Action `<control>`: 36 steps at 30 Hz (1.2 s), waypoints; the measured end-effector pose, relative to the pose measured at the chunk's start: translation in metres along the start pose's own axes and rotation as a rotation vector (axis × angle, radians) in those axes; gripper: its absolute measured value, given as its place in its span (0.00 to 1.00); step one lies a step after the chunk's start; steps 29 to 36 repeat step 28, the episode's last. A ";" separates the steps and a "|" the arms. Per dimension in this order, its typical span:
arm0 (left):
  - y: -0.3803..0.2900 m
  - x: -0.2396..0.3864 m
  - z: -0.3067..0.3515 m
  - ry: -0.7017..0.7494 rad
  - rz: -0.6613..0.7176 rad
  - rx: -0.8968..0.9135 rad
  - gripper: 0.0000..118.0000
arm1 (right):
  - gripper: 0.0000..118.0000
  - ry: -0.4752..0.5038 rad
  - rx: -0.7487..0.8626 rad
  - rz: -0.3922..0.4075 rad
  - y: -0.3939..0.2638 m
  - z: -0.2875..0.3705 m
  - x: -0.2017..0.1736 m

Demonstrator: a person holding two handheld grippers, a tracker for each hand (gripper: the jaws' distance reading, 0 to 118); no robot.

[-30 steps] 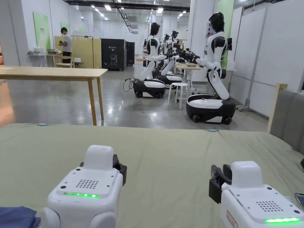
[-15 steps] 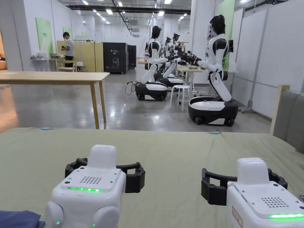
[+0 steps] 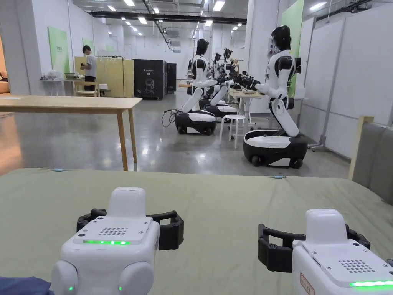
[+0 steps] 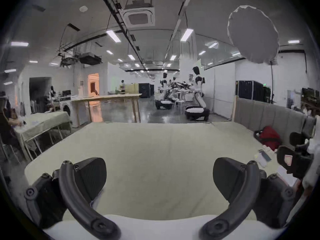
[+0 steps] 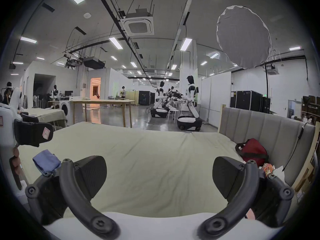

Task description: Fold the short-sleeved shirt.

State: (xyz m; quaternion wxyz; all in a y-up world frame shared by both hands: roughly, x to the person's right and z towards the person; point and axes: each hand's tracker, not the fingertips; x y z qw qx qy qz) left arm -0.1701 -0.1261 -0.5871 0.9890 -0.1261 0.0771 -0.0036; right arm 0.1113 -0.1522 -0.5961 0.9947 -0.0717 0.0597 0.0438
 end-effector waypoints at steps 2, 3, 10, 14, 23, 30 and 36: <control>0.000 0.000 0.000 -0.002 -0.025 0.018 1.00 | 1.00 -0.001 -0.002 0.000 0.001 0.000 -0.001; -0.001 0.000 0.001 -0.009 -0.033 0.028 1.00 | 1.00 -0.002 -0.001 -0.001 0.002 -0.001 -0.001; -0.001 -0.004 0.003 -0.059 -0.036 0.021 1.00 | 1.00 0.008 -0.005 -0.005 0.003 -0.001 -0.004; -0.001 -0.003 0.002 -0.078 -0.035 0.012 1.00 | 1.00 0.007 -0.007 -0.002 0.003 -0.002 -0.005; -0.004 -0.001 -0.001 -0.039 -0.058 0.027 1.00 | 1.00 0.017 -0.009 -0.001 0.003 0.000 -0.007; -0.002 0.001 0.003 -0.012 -0.063 0.050 1.00 | 1.00 0.020 -0.008 0.004 0.003 0.001 -0.008; -0.002 0.001 0.003 -0.012 -0.063 0.050 1.00 | 1.00 0.020 -0.008 0.004 0.003 0.001 -0.008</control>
